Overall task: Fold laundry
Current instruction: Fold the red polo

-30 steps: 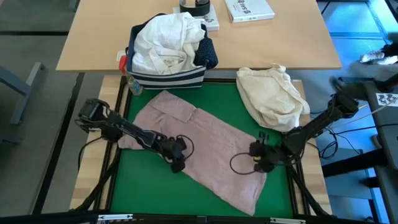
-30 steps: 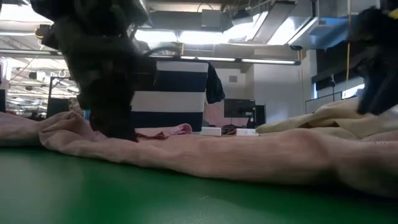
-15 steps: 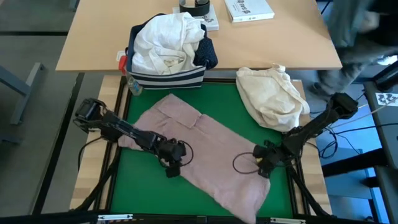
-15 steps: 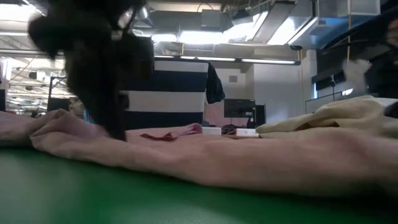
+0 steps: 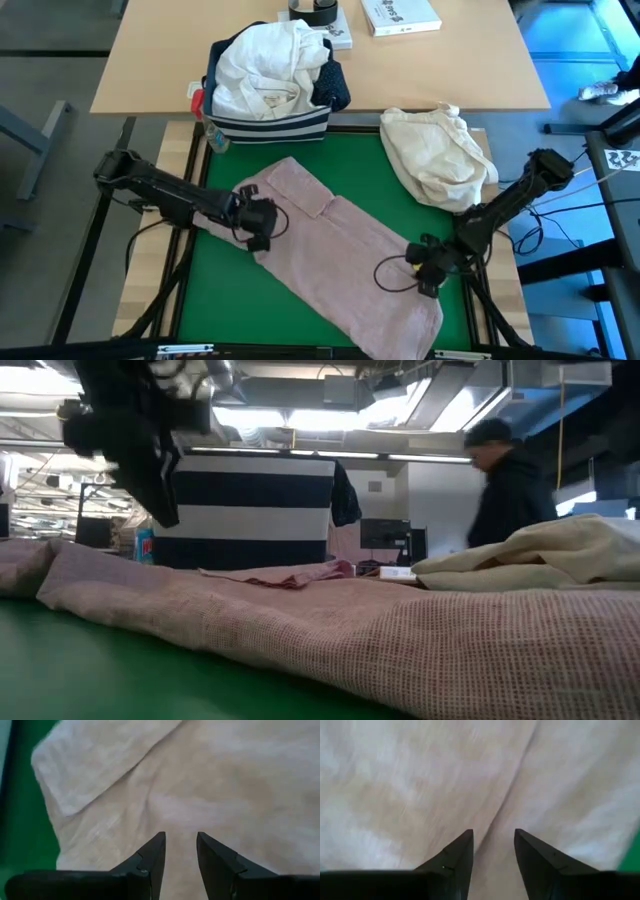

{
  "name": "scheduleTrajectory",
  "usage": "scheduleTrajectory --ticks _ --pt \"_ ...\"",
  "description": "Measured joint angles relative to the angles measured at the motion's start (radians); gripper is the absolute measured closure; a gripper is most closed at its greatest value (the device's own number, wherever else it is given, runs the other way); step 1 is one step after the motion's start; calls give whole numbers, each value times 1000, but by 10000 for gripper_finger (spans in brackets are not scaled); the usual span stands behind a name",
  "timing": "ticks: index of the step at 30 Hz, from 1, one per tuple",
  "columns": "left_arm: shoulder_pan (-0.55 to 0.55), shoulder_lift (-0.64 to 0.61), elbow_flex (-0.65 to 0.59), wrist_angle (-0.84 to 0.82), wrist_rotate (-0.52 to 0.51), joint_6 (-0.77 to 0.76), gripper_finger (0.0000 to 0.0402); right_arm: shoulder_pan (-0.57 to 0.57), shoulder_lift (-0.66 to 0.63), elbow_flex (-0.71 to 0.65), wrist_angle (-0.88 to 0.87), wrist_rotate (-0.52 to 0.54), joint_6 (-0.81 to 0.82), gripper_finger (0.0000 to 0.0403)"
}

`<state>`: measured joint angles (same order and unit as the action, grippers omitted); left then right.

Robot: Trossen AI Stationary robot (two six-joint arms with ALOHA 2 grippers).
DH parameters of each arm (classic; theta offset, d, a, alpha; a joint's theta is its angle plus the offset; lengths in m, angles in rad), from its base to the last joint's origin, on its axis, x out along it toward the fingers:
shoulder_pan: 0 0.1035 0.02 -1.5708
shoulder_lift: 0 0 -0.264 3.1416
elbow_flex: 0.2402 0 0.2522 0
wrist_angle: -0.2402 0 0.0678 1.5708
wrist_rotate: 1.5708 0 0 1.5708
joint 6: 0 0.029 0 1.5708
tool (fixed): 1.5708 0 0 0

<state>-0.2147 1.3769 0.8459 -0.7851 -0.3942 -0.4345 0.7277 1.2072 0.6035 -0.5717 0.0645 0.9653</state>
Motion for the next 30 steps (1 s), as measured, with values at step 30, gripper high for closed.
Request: scheduleTrajectory --ticks 30 --pt "221 -15 -12 73 245 419 295 36 -37 -81 186 -23 69 260"
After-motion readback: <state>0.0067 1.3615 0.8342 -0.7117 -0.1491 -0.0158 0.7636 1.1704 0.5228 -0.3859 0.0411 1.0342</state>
